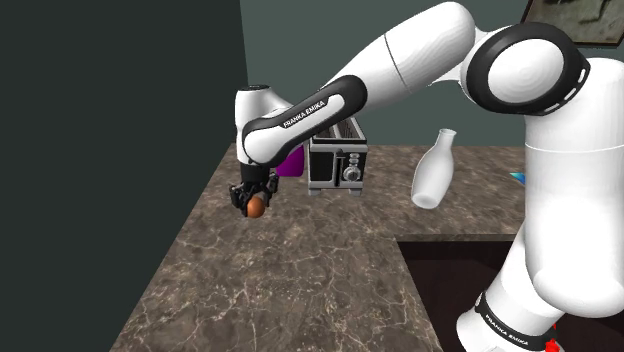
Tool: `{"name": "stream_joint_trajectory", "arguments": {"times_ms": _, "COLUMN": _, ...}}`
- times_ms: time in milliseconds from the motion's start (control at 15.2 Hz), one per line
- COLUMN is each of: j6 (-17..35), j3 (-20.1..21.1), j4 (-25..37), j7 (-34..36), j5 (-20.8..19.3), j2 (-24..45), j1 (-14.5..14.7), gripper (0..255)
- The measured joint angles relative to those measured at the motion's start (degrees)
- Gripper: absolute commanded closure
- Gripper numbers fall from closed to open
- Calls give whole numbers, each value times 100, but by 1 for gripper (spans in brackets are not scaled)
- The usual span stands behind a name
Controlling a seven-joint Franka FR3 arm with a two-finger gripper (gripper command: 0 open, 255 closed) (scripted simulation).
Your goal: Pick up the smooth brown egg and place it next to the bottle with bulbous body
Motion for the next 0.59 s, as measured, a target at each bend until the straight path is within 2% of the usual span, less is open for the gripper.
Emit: {"name": "stream_joint_trajectory", "arguments": {"times_ms": 594, "j6": -582, "j3": 37, "j4": 289, "j7": -24, "j5": 78, "j2": -299, "j1": -20, "gripper": 255}}
